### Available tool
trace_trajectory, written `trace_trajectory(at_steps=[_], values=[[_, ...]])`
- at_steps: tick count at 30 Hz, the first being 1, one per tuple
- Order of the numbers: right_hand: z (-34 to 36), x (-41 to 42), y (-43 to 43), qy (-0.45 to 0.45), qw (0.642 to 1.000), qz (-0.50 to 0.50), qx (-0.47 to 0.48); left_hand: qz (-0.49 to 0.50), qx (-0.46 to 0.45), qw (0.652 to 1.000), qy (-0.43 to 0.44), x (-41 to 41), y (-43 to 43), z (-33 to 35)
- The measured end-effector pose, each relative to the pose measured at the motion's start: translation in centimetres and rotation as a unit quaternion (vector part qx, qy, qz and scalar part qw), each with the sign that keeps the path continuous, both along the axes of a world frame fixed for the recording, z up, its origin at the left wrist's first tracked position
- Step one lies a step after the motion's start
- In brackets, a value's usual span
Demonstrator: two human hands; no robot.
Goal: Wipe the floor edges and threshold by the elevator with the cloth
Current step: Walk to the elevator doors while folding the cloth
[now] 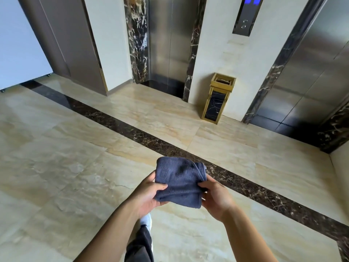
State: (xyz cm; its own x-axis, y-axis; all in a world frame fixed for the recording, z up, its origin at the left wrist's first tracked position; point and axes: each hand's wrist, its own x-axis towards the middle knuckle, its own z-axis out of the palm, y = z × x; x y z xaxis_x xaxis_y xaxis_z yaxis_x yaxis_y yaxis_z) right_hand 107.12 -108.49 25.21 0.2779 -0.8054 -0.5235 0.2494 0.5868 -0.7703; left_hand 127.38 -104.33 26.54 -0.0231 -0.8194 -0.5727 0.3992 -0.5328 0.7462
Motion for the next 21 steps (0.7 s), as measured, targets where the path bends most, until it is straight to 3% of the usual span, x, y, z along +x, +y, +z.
trace_trajectory(at_steps=[12,21], values=[[1.5,10.7,-31.5,-0.031,0.997,-0.059,0.046,-0.092,-0.006,0.996,0.004,12.1,-36.1,1.7],[-1.9,15.2,-54.3,-0.048,0.991,-0.113,0.056,-0.126,0.027,0.992,0.003,15.8,-60.7,-2.5]])
